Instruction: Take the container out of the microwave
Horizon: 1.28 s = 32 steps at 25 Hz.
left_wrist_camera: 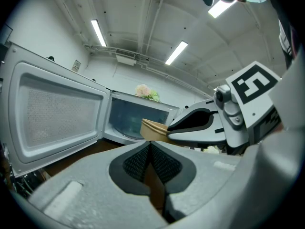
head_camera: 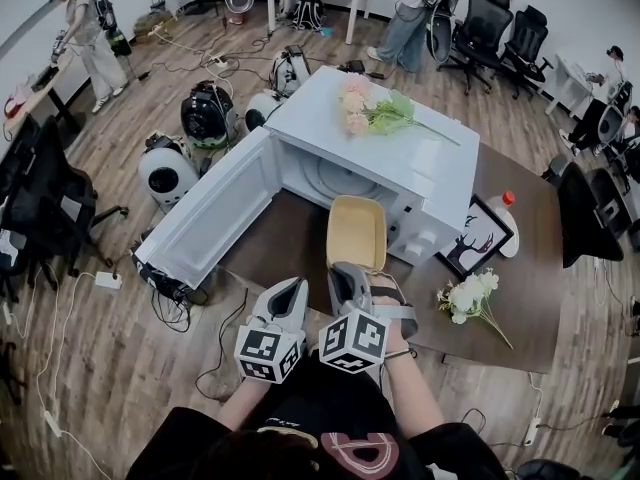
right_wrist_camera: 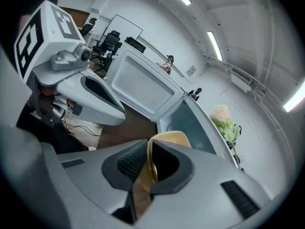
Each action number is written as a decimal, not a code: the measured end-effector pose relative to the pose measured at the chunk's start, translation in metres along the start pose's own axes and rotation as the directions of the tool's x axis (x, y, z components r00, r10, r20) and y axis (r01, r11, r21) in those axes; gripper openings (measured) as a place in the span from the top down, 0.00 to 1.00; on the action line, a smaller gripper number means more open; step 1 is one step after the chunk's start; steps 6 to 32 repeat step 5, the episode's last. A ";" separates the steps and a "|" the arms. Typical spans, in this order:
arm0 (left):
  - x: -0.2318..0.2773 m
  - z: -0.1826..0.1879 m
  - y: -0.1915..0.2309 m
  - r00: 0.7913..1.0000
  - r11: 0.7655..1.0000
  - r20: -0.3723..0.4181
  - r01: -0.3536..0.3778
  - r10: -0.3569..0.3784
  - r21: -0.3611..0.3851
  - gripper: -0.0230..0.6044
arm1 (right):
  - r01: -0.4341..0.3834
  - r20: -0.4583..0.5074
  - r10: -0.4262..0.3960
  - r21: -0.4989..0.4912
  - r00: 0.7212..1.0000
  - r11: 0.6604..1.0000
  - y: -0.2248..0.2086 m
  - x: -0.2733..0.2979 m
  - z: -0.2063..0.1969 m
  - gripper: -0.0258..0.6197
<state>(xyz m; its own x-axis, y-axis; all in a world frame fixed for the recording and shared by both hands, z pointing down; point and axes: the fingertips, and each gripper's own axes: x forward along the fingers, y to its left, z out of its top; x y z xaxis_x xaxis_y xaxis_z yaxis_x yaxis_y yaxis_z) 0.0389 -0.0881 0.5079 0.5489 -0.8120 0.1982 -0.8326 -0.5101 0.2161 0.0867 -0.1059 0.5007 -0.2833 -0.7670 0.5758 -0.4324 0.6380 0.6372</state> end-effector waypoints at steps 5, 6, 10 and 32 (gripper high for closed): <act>0.001 -0.001 0.001 1.000 1.000 0.001 0.000 0.000 -0.002 0.95 | 0.004 -0.003 -0.004 -0.002 1.000 1.000 -0.001 0.003 -0.001 0.90; 0.001 -0.001 0.001 1.000 1.000 0.001 0.000 0.000 -0.002 0.95 | 0.004 -0.003 -0.004 -0.002 1.000 1.000 -0.001 0.003 -0.001 0.90; 0.001 -0.001 0.001 1.000 1.000 0.001 0.000 0.000 -0.002 0.95 | 0.004 -0.003 -0.004 -0.002 1.000 1.000 -0.001 0.003 -0.001 0.90; 0.001 -0.001 0.001 1.000 1.000 0.001 0.000 0.000 -0.002 0.95 | 0.004 -0.003 -0.004 -0.002 1.000 1.000 -0.001 0.003 -0.001 0.90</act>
